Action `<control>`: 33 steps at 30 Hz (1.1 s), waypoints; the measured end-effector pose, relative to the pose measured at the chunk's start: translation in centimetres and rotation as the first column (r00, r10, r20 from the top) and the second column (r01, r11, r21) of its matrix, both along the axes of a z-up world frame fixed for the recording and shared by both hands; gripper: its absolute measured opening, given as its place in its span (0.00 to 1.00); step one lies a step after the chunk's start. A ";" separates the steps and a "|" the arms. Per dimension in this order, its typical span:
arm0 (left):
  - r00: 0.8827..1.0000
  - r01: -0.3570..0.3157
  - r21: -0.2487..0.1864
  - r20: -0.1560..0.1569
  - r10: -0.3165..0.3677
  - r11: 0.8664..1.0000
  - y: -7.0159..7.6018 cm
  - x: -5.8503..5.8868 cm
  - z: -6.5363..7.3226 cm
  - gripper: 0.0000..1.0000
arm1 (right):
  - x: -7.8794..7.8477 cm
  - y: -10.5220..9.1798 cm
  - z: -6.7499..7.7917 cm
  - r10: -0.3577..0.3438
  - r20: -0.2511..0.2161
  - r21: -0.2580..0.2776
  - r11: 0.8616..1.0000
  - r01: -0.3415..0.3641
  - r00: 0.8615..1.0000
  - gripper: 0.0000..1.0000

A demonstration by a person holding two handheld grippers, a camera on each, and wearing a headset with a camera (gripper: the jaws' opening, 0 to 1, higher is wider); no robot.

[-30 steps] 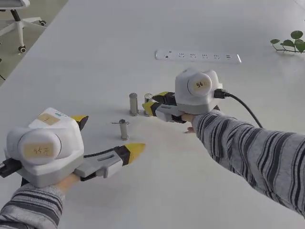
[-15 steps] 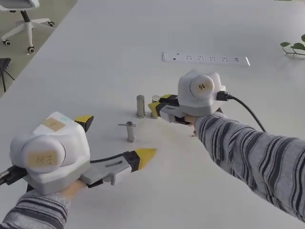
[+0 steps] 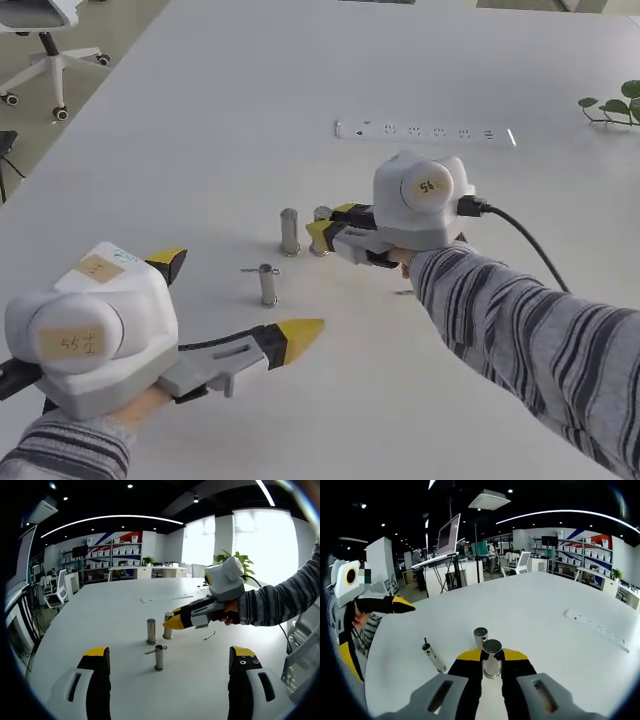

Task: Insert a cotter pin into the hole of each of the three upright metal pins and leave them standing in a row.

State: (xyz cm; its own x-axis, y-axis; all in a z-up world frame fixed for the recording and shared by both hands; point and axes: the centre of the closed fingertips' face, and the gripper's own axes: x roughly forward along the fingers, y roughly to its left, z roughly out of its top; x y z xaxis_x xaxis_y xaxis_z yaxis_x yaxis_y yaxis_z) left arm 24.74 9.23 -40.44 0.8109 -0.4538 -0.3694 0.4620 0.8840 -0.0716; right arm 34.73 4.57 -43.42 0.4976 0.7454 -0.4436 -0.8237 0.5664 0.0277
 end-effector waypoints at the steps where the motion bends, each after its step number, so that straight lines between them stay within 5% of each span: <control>1: 1.000 -0.001 0.000 0.003 0.001 1.000 0.0 0.0 0.1 0.99 | -0.4 -0.1 0.1 0.011 -0.003 -0.001 1.000 -0.011 1.000 0.08; 12: 1.000 -0.009 -0.028 0.012 0.009 1.000 -0.2 -0.2 0.7 0.97 | -3.8 -1.7 -0.2 0.117 -0.011 -0.029 0.993 -0.117 0.993 0.08; 22: 1.000 -0.001 -0.009 0.013 0.001 1.000 -0.4 -0.9 0.8 0.96 | -7.0 -2.9 -0.6 0.198 -0.004 -0.059 0.978 -0.198 0.980 0.08; 33: 1.000 0.006 -0.018 0.010 -0.006 1.000 -0.5 -1.3 0.8 0.94 | -9.6 -3.8 -1.2 0.238 -0.025 -0.061 0.969 -0.239 0.971 0.08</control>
